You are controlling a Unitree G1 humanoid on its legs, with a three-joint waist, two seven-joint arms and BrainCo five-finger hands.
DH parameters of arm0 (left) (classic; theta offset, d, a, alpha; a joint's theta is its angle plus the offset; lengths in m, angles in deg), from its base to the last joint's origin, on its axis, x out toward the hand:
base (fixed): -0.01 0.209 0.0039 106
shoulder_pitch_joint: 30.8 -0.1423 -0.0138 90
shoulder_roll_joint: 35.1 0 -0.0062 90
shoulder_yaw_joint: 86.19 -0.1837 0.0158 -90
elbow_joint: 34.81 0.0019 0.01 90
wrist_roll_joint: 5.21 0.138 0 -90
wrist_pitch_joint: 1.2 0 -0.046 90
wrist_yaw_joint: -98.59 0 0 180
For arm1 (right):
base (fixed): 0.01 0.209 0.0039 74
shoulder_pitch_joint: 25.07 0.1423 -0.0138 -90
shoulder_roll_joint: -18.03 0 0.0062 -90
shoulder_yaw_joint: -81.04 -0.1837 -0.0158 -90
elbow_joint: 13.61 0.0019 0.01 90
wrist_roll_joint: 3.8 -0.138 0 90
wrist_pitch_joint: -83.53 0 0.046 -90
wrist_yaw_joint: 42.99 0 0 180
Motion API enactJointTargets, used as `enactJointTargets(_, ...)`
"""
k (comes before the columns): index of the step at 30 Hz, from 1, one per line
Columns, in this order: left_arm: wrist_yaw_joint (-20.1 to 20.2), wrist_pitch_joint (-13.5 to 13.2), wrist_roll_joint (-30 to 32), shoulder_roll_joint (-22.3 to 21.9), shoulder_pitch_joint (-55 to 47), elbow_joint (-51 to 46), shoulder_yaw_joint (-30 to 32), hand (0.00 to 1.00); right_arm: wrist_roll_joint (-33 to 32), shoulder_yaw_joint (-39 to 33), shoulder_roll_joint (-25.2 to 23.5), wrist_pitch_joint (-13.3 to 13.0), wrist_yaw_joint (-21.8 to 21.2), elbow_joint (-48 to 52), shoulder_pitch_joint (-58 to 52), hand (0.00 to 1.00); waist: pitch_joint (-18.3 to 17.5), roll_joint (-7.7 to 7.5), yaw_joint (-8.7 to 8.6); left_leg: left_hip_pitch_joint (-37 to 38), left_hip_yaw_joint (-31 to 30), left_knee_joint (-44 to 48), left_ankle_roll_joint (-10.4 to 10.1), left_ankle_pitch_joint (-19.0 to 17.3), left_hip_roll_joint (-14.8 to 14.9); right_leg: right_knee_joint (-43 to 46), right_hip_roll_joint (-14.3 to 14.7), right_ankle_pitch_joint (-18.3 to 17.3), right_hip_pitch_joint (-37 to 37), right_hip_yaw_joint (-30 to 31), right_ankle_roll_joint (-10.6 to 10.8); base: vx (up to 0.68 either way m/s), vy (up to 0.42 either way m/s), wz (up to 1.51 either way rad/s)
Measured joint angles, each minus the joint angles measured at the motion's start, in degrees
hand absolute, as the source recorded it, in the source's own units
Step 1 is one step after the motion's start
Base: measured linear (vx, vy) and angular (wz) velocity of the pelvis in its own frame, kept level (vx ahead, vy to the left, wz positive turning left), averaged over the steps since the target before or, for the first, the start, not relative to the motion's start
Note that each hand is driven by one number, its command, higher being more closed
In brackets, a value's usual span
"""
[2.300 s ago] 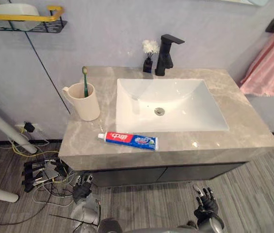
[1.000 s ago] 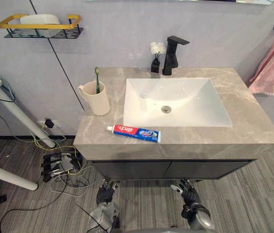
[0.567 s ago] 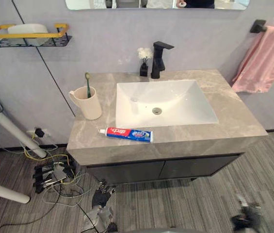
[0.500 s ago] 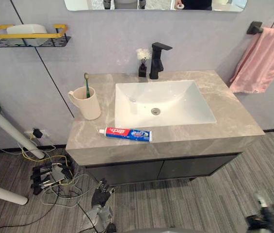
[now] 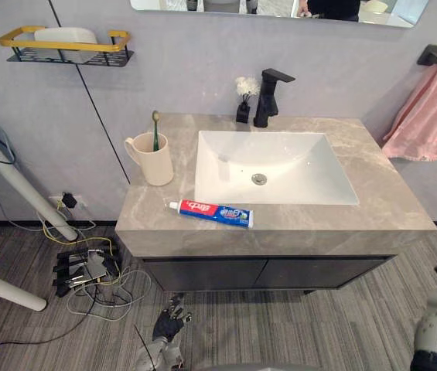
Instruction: Organize washtable
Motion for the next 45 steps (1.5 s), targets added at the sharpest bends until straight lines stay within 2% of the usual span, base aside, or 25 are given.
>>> enactJointTargets(4, 0.24, 0.21, -0.01, 0.67, -0.46, 0.1, -0.11, 0.0, 2.48, 7.43, 0.16, 0.65, -3.18, -0.12, 0.92, 0.0, 0.55, -0.57, 1.26, -0.13, -0.97, -0.35, -0.09, 0.09, -0.09, 0.01, -0.03, -0.04, 0.48, -1.08, -0.02, -0.04, -0.007, 0.13)
enactJointTargets(6, 1.15, 0.21, -0.04, 1.21, -0.61, 0.04, -0.04, 0.0, 2.57, 12.4, 0.49, 1.93, -5.87, -0.61, 2.14, 0.0, 0.69, -0.72, 1.36, -0.86, -2.29, -0.38, -0.18, 0.48, -0.26, -0.01, -0.08, -0.21, 0.48, -2.28, -0.16, -0.05, -0.007, 0.27)
enactJointTargets(7, 1.15, 0.21, -0.04, 1.36, -0.61, 0.04, -0.04, 0.0, 2.57, 13.88, 0.9, 2.21, -6.34, -0.84, 2.63, 0.0, 0.87, -0.75, 1.35, -1.01, -2.58, -0.38, -0.16, 0.64, -0.31, -0.05, -0.1, -0.23, 0.42, -2.75, -0.18, -0.08, -0.01, 0.3)
enactJointTargets(8, 1.19, 0.1, -0.12, 1.72, -0.36, -0.03, 0.07, 0.0, 2.57, 17.76, 2.53, 2.65, -8.61, -1.61, 3.5, 0.0, 1.42, -0.94, 1.6, -1.15, -3.4, -0.39, -0.2, 0.85, -0.37, -0.11, -0.1, -0.31, 0.66, -3.27, -0.15, -0.07, -0.009, 0.2)
enactJointTargets(12, 1.33, -0.34, -0.17, 2.29, -0.24, -0.17, 0.11, 0.0, 2.52, 23.66, 4.59, 2.81, -12.96, -2.77, 4.92, 0.0, 2.06, -1.47, 1.92, -2.13, -4.33, -0.39, -0.23, 1.21, -0.5, -0.21, -0.08, -0.34, 0.59, -4.53, -0.11, -0.02, -0.01, 0.18)
enactJointTargets(15, 2.51, -0.42, -0.28, 2.8, 0.44, -0.25, 0.04, 0.0, 2.49, 27.88, 5.46, 3.0, -15.93, -3.73, 5.46, 0.0, 3.04, -2.0, 3.03, -2.43, -5.0, -0.38, -0.23, 1.25, -0.63, -0.23, -0.13, -0.33, 0.66, -4.8, -0.09, 0.01, -0.013, 0.08)
enactJointTargets(18, 3.33, -0.47, -0.64, 3.12, 0.75, -0.33, -0.12, 0.0, 2.5, 32.11, 6.52, 3.49, -17.84, -6.14, 7.68, 0.0, 3.7, -2.16, 2.99, -3.68, -6.44, -0.33, 0.03, 1.83, -0.97, -0.23, -0.26, -0.28, 0.6, -6.35, -0.01, 0.02, -0.012, 0.22)
enactJointTargets(20, 3.59, -0.48, -1.28, 3.49, 0.74, -0.72, -0.22, 0.0, 2.44, 34.2, 6.56, 4.04, -18.39, -8.14, 9.54, 0.0, 4.19, -2.3, 3.16, -4.03, -6.98, -0.15, 0.01, 1.97, -1.04, -0.23, -0.26, -0.24, 0.66, -7.04, 0.06, 0.01, -0.011, 0.2)
enactJointTargets(22, 3.65, -0.52, -1.34, 3.95, 0.93, -1.5, -0.68, 0.0, 2.44, 36.23, 6.94, 4.17, -19.07, -10.09, 11.09, 0.0, 4.94, -2.2, 4.45, -4.45, -7.23, -0.13, 0.03, 2.12, -1.07, -0.2, -0.24, -0.18, 0.58, -7.52, 0.14, -0.01, -0.011, 0.11)
enactJointTargets(27, 3.68, -0.62, -1.82, 4.51, 0.75, -2.48, -0.73, 0.0, 2.48, 39.73, 7.03, 4.34, -18.97, -13.89, 13.98, 0.0, 6.25, -2.1, 4.48, -6.07, -9.37, -0.38, -0.16, 2.67, -1.16, -0.2, 0.01, -0.14, 0.31, -9.32, 0.16, -0.03, -0.015, 0.2)
enactJointTargets(31, 3.66, -1.07, -1.85, 4.61, 0.74, -3.04, -0.72, 0.0, 2.62, 40.13, 7.04, 4.46, -18.65, -14.28, 14.53, 0.0, 7.01, -1.94, 4.74, -7.78, -10.22, -0.37, -0.13, 3.29, -1.22, -0.17, 0.1, 0.09, -0.86, -9.98, 0.39, -0.04, -0.008, 0.11)
enactJointTargets(39, 3.64, -1.56, -2.53, 5.21, 0.76, -5.37, -0.69, 0.0, 4.82, 41.58, 7.23, 4.07, -17.56, -14.23, 16.31, 0.0, 9.01, -2.77, 6.13, -9.38, -11.1, -0.03, -0.04, 4.05, -1.4, -0.25, 0.11, 0.16, -2.01, -10.75, 0.37, -0.01, -0.006, 0.04)
enactJointTargets(42, 3.63, -1.56, -2.59, 5.46, 0.76, -6.05, -0.69, 0.0, 5.32, 42.49, 8.63, 3.96, -17.6, -14.23, 17.44, 0.0, 9.52, -3.13, 6.17, -10.17, -11.67, 0.02, 0.06, 4.27, -1.51, -0.22, 0.11, 0.16, -2.43, -10.94, 0.37, 0.01, -0.004, 0.07)
enactJointTargets(45, 3.63, -1.58, -3.59, 5.51, 0.87, -6.83, -0.7, 0.0, 6.04, 42.87, 10.44, 3.84, -17.64, -14.11, 17.64, 0.0, 10.09, -3.28, 7.06, -10.47, -11.71, 0.01, 0.05, 4.27, -1.29, -0.1, 0.32, 0.15, -2.82, -10.9, 0.36, -0.01, -0.006, 0.0)
